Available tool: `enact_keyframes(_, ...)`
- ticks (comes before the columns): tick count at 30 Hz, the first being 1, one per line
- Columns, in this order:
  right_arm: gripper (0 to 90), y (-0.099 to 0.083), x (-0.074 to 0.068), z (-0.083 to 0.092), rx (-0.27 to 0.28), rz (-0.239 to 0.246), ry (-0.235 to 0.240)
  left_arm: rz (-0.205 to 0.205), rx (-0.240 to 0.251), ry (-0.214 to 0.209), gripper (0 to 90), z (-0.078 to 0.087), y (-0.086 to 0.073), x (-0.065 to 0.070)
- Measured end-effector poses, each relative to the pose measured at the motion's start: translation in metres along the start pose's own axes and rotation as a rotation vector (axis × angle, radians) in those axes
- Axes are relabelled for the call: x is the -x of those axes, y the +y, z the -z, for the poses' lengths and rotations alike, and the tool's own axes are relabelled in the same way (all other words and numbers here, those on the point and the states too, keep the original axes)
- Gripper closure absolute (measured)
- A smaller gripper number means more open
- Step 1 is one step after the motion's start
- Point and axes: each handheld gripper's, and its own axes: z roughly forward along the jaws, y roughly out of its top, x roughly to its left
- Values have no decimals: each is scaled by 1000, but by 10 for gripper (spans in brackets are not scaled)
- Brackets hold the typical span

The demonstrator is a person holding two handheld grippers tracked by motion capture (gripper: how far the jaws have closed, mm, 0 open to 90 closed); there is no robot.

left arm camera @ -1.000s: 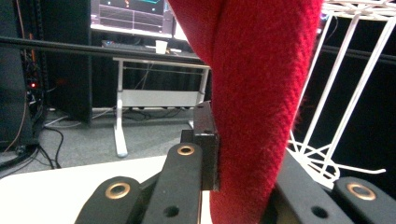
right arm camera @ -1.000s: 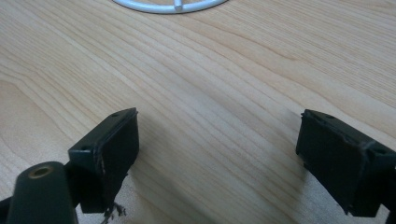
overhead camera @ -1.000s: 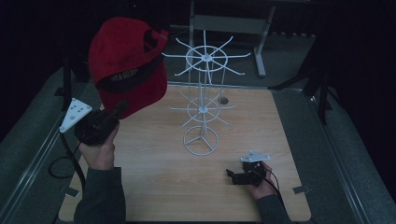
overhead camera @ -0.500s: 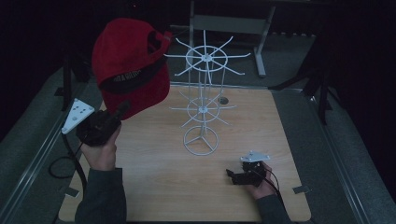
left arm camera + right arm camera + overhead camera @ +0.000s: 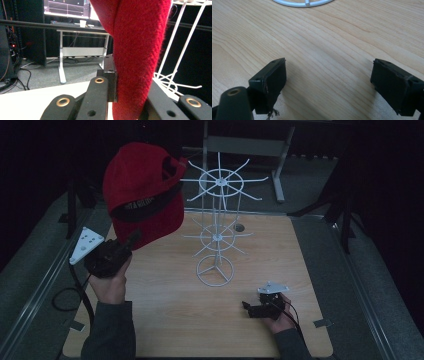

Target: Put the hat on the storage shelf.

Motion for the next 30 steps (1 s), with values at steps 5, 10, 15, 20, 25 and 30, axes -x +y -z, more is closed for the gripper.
enact_keyframes(5,131,0,0,0,1,0,0,4,-10,0,860,-2,-5,1)
enact_keyframes(10,131,0,0,0,1,0,0,14,-16,1,860,-5,-14,2)
enact_keyframes(15,131,0,0,0,2,0,-1,19,-14,1,859,-7,-31,3)
enact_keyframes(20,131,0,0,0,1,0,0,37,-23,-1,859,-11,-52,6)
enact_keyframes(25,131,0,0,0,2,0,0,38,-60,-19,857,-17,-72,10)
enact_keyframes(30,131,0,0,0,2,2,-1,15,-91,-33,851,-23,-85,16)
